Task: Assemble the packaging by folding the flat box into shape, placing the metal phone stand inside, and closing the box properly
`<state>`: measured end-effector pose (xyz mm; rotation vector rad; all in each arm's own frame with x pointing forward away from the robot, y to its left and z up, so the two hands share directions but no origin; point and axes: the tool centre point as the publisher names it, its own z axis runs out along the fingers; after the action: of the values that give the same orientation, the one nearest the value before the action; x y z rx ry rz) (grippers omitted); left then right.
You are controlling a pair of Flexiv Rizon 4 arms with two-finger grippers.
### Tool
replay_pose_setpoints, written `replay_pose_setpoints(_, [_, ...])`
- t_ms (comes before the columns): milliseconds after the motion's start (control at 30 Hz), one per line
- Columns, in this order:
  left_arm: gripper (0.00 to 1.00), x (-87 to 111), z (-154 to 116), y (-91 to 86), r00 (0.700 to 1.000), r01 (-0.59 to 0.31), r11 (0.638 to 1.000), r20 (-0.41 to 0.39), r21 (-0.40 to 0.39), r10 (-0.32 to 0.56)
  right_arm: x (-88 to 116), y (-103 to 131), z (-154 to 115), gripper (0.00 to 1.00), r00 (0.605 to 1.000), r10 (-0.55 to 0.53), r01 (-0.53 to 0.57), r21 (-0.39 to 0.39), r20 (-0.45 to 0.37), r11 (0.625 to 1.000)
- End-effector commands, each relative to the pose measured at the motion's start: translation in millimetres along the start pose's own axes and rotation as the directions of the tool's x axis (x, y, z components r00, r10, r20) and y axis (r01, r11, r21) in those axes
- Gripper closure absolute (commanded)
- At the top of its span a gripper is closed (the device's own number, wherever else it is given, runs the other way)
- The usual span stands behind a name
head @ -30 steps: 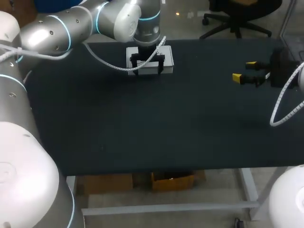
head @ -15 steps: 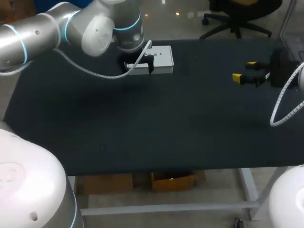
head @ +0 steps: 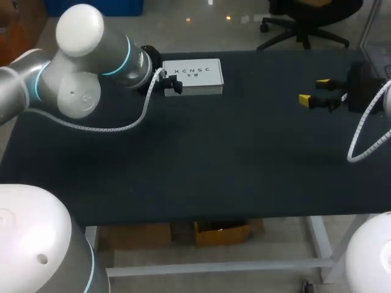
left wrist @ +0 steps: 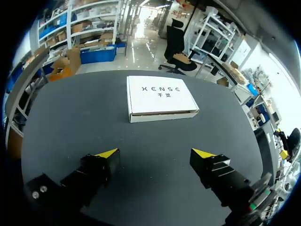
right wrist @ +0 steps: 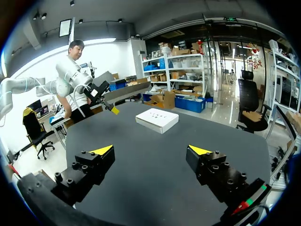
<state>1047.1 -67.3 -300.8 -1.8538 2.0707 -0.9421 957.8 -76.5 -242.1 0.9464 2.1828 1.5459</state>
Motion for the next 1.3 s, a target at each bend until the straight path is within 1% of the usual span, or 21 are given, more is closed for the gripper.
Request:
replay_pose_setpoints(33, [0.0,-9.4,-5.8,6.3,0.982,0.006,0.99,-0.188,0.138,0.02,-0.8,-1.1,-0.7,0.0,1.0,-0.001,0.001,-0.006,-0.004,1.0])
replay_pose_setpoints(100, [0.0,-11.4,-7.2,5.6,0.975,0.007,0.991,-0.222,0.135,0.024,-0.8,-1.1,-0.7,0.0,1.0,-0.001,0.001,-0.006,-0.004,1.0])
replay_pose_setpoints(167, [0.0,-13.5,-7.9,3.6,0.972,0.008,0.992,-0.233,0.125,0.021,-0.8,-1.1,-0.7,0.0,1.0,-0.001,0.001,-0.006,-0.004,1.0])
replay_pose_setpoints(233, [0.0,-14.7,-10.5,0.2,0.968,0.008,0.994,-0.25,0.108,0.02,-0.8,-1.1,-0.7,0.0,1.0,-0.001,0.001,-0.006,-0.004,1.0])
replay_pose_setpoints(400, [0.0,-15.4,-20.6,-9.5,0.943,0.019,0.999,-0.333,0.049,-0.002,-0.8,-1.1,-0.7,0.0,1.0,-0.001,0.001,-0.006,-0.004,1.0])
replay_pose_setpoints(467, [0.0,-15.6,-24.6,-12.0,0.938,0.012,0.999,-0.347,0.04,0.002,-0.8,-1.1,-0.7,0.0,1.0,-0.001,0.001,-0.006,-0.004,1.0])
replay_pose_setpoints(500, [0.0,-14.8,-27.2,-11.8,0.931,-0.013,0.999,-0.364,0.043,0.028,-0.8,-1.1,-0.7,0.0,1.0,-0.001,0.001,-0.006,-0.004,1.0])
replay_pose_setpoints(600, [0.0,-15.1,-33.2,-11.7,0.905,-0.05,0.998,-0.421,0.026,0.056,-0.8,-1.1,-0.7,0.0,1.0,-0.001,0.001,-0.006,-0.004,1.0])
replay_pose_setpoints(633, [0.0,-15.3,-33.7,-11.6,0.905,-0.047,0.999,-0.422,0.024,0.053,-0.8,-1.1,-0.7,0.0,1.0,-0.001,0.001,-0.006,-0.004,1.0])
replay_pose_setpoints(667, [0.0,-15.3,-35.4,-10.3,0.894,-0.056,0.998,-0.443,0.022,0.06,-0.8,-1.1,-0.7,0.0,1.0,-0.001,0.001,-0.006,-0.004,1.0])
replay_pose_setpoints(700, [0.0,-15.2,-36.3,-9.1,0.891,-0.062,0.998,-0.449,0.026,0.067,-0.8,-1.1,-0.7,0.0,1.0,-0.001,0.001,-0.006,-0.004,1.0])
replay_pose_setpoints(800, [0.0,-13.0,-39.0,0.4,0.868,-0.123,0.991,-0.479,0.05,0.132,-0.8,-1.1,-0.7,0.0,1.0,-0.001,0.001,-0.006,-0.004,1.0])
replay_pose_setpoints(867, [0.0,-12.7,-40.4,7.4,0.841,-0.167,0.983,-0.509,0.078,0.184,-0.8,-1.1,-0.7,0.0,1.0,-0.001,0.001,-0.006,-0.004,1.0])
replay_pose_setpoints(900, [0.0,-13.2,-40.4,8.7,0.839,-0.168,0.982,-0.51,0.088,0.189,-0.8,-1.1,-0.7,0.0,1.0,-0.001,0.001,-0.006,-0.004,1.0])
replay_pose_setpoints(933, [0.0,-14.3,-40.9,11.2,0.828,-0.19,0.975,-0.514,0.114,0.222,-0.8,-1.1,-0.7,0.0,1.0,-0.001,0.001,-0.006,-0.004,1.0])
replay_pose_setpoints(967, [0.0,-14.5,-41.1,12.5,0.824,-0.201,0.971,-0.513,0.129,0.239,-0.8,-1.1,-0.7,0.0,1.0,-0.001,0.001,-0.006,-0.004,1.0])
replay_pose_setpoints(1000, [0.0,-14.5,-41.1,12.9,0.825,-0.208,0.969,-0.508,0.134,0.248,-0.8,-1.1,-0.7,0.0,1.0,-0.001,0.001,-0.006,-0.004,1.0])
replay_pose_setpoints(1033, [0.0,-13.4,-41.4,14.6,0.821,-0.237,0.959,-0.496,0.156,0.283,-0.8,-1.1,-0.7,0.0,1.0,-0.001,0.001,-0.006,-0.004,1.0])
replay_pose_setpoints(1067, [0.0,-12.6,-41.8,15.4,0.824,-0.251,0.955,-0.483,0.158,0.296,-0.8,-1.1,-0.7,0.0,1.0,-0.001,0.001,-0.006,-0.004,1.0])
replay_pose_setpoints(1100, [0.0,-10.2,-42.8,16.1,0.839,-0.26,0.954,-0.454,0.152,0.301,-0.8,-1.1,-0.7,0.0,1.0,-0.001,0.001,-0.006,-0.004,1.0])
replay_pose_setpoints(1300, [0.0,-10.2,-42.8,16.1,0.839,-0.26,0.954,-0.454,0.152,0.301,-0.8,-1.1,-0.7,0.0,1.0,-0.001,0.001,-0.006,-0.004,1.0])
